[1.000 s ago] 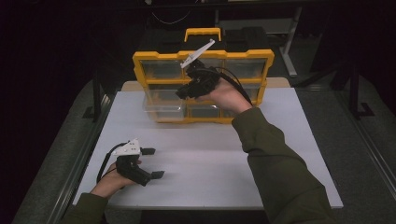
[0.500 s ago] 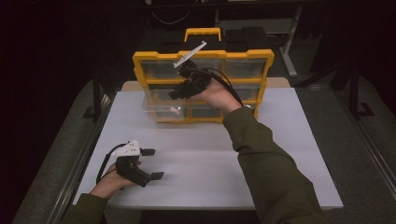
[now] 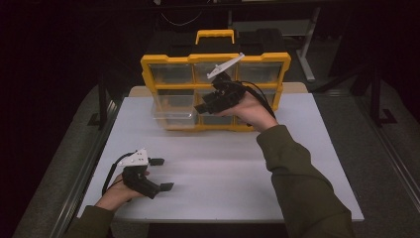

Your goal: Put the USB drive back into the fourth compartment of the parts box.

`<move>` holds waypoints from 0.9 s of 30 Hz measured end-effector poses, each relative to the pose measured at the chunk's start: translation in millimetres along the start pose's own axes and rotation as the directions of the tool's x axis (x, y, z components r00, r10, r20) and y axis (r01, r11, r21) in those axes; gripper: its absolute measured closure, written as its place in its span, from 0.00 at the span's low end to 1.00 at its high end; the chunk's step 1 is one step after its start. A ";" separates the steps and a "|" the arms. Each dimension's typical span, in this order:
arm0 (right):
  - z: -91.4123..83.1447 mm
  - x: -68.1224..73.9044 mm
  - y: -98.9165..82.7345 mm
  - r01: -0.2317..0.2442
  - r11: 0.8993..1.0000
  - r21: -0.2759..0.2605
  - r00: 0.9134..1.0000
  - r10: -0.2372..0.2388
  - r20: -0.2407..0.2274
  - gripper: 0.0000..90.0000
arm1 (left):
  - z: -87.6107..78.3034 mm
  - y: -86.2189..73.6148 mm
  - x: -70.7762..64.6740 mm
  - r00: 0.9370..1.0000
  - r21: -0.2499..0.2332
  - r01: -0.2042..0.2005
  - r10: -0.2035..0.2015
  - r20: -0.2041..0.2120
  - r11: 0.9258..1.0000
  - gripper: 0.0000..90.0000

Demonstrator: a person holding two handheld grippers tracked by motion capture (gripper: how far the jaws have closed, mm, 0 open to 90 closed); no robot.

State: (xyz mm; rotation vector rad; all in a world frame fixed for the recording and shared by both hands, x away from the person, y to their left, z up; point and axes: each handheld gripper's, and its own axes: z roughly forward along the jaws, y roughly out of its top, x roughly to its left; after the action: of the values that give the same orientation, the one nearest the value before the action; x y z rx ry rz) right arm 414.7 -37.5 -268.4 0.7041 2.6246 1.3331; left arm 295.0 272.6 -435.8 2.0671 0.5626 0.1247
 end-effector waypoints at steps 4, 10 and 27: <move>-7.8 -0.3 -16.3 -0.012 1.000 -0.019 1.000 0.013 0.006 0.44 | 0.2 -0.4 0.4 1.000 0.003 0.001 -0.001 0.000 1.000 0.00; -11.3 1.7 -31.5 -0.016 1.000 -0.021 1.000 0.016 0.016 0.38 | 0.2 -0.6 0.1 1.000 0.002 0.002 -0.002 0.001 1.000 0.00; -6.7 4.3 -78.8 -0.038 0.998 -0.055 0.998 0.041 0.052 0.24 | 0.7 -0.8 0.1 1.000 0.006 0.001 -0.001 0.002 1.000 0.00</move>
State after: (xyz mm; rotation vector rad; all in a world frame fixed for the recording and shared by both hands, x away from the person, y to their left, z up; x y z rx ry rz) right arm 381.2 -80.3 -325.9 0.7768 2.5357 1.3706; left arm 295.1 272.4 -436.9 2.0724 0.5637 0.1200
